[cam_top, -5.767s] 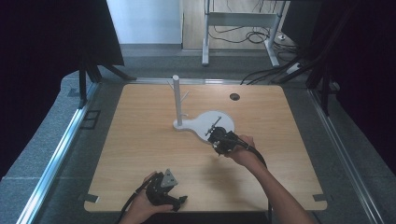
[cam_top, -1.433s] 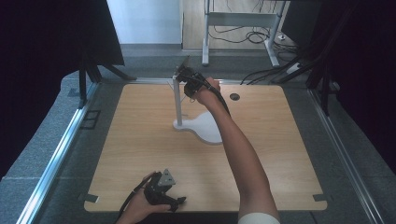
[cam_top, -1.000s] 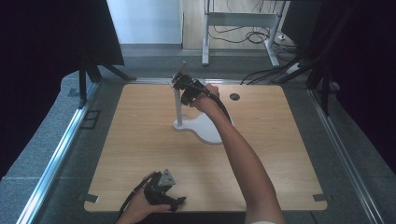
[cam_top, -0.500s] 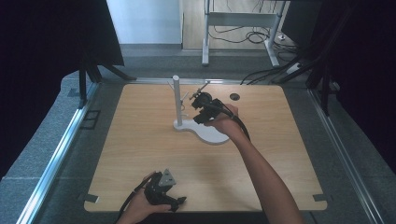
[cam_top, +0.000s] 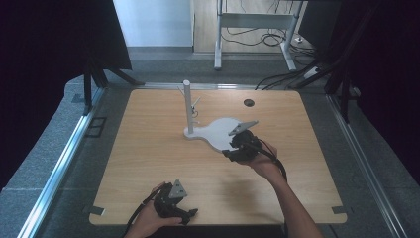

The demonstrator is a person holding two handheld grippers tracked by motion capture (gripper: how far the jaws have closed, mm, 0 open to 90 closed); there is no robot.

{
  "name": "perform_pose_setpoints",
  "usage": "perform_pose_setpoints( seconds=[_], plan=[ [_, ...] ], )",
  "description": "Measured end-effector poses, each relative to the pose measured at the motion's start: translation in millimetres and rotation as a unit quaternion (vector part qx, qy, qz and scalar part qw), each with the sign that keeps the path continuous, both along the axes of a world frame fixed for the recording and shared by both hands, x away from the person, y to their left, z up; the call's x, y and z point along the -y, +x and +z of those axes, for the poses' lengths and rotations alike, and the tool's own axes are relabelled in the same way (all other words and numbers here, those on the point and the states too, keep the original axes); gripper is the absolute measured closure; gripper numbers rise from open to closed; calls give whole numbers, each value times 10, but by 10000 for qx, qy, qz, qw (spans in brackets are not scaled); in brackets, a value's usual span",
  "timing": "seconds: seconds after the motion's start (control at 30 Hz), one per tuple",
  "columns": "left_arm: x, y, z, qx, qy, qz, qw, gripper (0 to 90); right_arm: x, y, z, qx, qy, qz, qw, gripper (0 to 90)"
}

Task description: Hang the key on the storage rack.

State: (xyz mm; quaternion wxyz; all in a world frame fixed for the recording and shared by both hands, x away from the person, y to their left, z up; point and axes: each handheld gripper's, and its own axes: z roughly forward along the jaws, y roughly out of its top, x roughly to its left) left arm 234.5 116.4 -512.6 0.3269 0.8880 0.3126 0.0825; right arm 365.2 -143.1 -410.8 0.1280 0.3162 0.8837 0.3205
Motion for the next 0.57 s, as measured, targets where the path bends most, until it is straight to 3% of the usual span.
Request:
perform_pose_setpoints(
  seconds=[0.2, 0.33, 0.43, 0.47, 0.5, 0.57],
  plan=[
    [4, -3, 1, 23, 39, 4, 10000, 108, 232, -125, -231, -23, 111, -187, 9998, 533],
    [0, 0, 3, -10, 15, 5, 10000, 108, 310, -154, -286, -1, 145, -292, 9995, 523],
    [1, -3, 1, -1, 14, 9, 10000, 108, 462, -218, -394, 58, 325, -532, 9980, 487],
    [-1, 1, 1, -10, 7, 3, 10000, 108, 573, -251, -523, 39, 354, -772, 9964, 476],
    [-1, 5, 2, -11, 7, 4, 10000, 108, 624, -254, -592, -8, 323, -867, 9957, 469],
    [-2, 4, 1, -5, 7, 2, 10000, 108, 706, -261, -684, -88, -14, -1031, 9946, 431]
  ],
)
